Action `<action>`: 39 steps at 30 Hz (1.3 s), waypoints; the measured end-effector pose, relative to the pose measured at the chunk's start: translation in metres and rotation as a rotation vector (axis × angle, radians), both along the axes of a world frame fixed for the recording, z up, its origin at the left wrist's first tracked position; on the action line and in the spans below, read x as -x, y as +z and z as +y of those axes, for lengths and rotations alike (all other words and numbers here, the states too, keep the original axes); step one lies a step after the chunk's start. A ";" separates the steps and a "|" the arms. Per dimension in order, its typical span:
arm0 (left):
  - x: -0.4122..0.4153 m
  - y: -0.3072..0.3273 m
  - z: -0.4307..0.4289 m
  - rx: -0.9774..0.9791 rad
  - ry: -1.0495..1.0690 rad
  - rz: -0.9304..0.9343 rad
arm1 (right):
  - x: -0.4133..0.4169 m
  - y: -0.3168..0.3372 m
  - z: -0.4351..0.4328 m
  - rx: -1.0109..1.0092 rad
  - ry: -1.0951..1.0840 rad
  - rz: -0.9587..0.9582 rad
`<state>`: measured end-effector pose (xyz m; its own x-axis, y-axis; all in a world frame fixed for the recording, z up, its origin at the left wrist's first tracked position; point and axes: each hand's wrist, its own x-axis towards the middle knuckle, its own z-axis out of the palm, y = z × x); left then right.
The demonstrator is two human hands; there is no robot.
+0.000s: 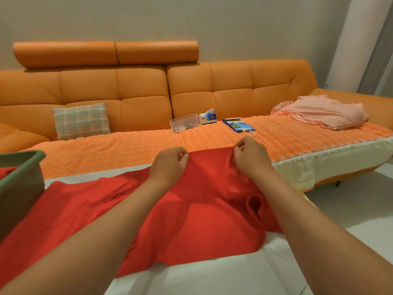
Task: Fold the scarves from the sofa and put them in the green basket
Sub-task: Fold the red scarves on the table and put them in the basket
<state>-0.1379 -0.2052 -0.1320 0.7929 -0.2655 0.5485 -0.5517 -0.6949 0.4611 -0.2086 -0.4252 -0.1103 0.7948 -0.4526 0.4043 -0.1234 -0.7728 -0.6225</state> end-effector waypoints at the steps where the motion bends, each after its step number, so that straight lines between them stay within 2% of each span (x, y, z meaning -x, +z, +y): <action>1: -0.005 0.004 -0.008 0.049 0.005 0.046 | -0.003 0.001 0.003 -0.052 0.010 -0.069; 3: -0.016 0.005 -0.022 0.123 -0.011 0.160 | -0.010 -0.003 0.009 -0.029 0.085 -0.038; 5: -0.022 -0.002 -0.030 0.104 -0.088 0.352 | -0.016 -0.016 0.015 0.152 0.084 0.280; 7: -0.025 -0.019 -0.032 -0.011 -0.177 0.525 | -0.018 -0.025 0.020 0.467 -0.026 0.564; 9: -0.025 -0.036 -0.028 -0.105 -0.211 0.493 | -0.020 -0.028 0.028 0.730 -0.020 0.537; 11: -0.023 -0.051 -0.022 -0.114 -0.149 0.287 | -0.025 -0.036 0.040 0.821 0.180 0.374; 13: -0.023 -0.057 -0.012 -0.133 0.008 0.057 | -0.030 -0.046 0.051 0.749 0.411 0.401; 15: -0.026 -0.061 0.004 -0.243 0.134 0.016 | -0.033 -0.060 0.054 0.656 0.460 0.586; 17: -0.035 -0.066 0.023 -0.393 0.166 0.191 | -0.034 -0.070 0.047 0.628 0.408 0.695; 20: -0.040 -0.072 0.044 -0.660 0.058 0.469 | -0.036 -0.072 0.042 0.616 0.363 0.721; 21: -0.039 -0.072 0.048 -0.660 0.021 0.490 | -0.038 -0.071 0.046 0.630 0.351 0.717; 23: -0.035 -0.066 0.051 -0.470 -0.065 0.450 | -0.040 -0.068 0.060 0.668 0.333 0.701; 26: -0.024 -0.052 0.056 -0.148 -0.100 0.229 | -0.041 -0.063 0.087 0.679 0.370 0.644; 29: -0.011 -0.041 0.081 -0.142 0.016 -0.010 | -0.038 -0.053 0.119 0.657 0.452 0.568; 31: 0.003 -0.038 0.107 -0.197 0.102 -0.050 | -0.033 -0.049 0.143 0.620 0.514 0.549; 35: 0.041 -0.043 0.166 -0.334 0.305 0.067 | -0.013 -0.053 0.190 0.519 0.617 0.543; 37: 0.059 -0.055 0.192 -0.502 0.342 0.249 | 0.002 -0.060 0.210 0.463 0.694 0.563; 39: 0.075 -0.067 0.214 -0.598 0.288 0.420 | 0.017 -0.068 0.224 0.476 0.757 0.609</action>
<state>-0.2126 0.0088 -0.1986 0.9847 -0.1733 0.0161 -0.1741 -0.9802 0.0940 -0.2251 -0.2016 -0.1781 0.9287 0.3397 -0.1484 0.3009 -0.9246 -0.2335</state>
